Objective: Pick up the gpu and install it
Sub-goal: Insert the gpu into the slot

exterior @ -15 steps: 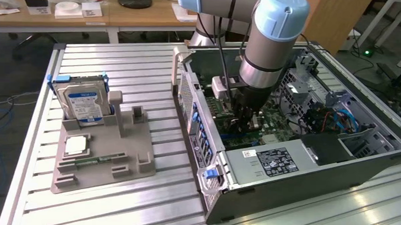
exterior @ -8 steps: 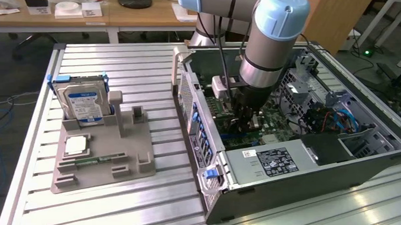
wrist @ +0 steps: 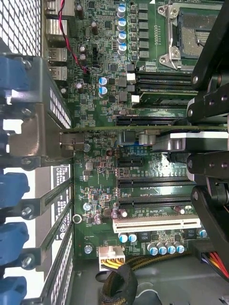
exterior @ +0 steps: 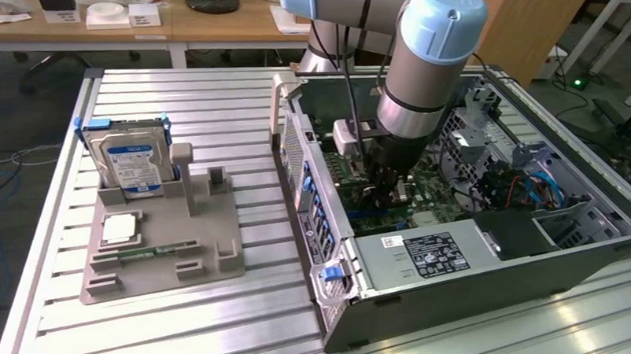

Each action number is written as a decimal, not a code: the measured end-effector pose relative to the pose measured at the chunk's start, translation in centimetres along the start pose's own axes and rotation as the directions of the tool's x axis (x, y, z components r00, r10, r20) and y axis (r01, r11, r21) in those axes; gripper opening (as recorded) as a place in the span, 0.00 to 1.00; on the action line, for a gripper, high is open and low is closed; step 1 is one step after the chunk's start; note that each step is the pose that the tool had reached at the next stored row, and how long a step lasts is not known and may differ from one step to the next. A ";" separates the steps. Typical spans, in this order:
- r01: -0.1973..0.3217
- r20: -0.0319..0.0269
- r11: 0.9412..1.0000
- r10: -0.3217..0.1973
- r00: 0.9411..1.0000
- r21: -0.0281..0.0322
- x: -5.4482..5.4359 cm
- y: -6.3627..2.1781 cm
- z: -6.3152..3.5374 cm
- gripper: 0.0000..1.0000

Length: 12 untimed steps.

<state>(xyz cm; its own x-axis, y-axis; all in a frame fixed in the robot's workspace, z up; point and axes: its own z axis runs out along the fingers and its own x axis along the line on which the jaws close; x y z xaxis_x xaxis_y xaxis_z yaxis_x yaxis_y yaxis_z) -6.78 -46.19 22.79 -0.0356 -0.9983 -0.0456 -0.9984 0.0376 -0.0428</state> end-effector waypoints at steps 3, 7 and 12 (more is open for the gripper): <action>0.000 0.000 1.000 0.000 1.000 0.000 0.0 0.01 0.02 0.28; 0.000 0.000 1.000 0.000 1.000 0.000 0.0 0.08 0.04 0.28; 0.000 0.000 1.000 0.000 1.000 0.000 0.0 0.12 0.13 0.28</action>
<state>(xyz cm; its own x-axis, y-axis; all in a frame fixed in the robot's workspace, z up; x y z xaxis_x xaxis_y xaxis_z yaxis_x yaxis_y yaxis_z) -6.89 -46.19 22.65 -0.0357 -0.9983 -0.0457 -0.9984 0.0377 -0.0428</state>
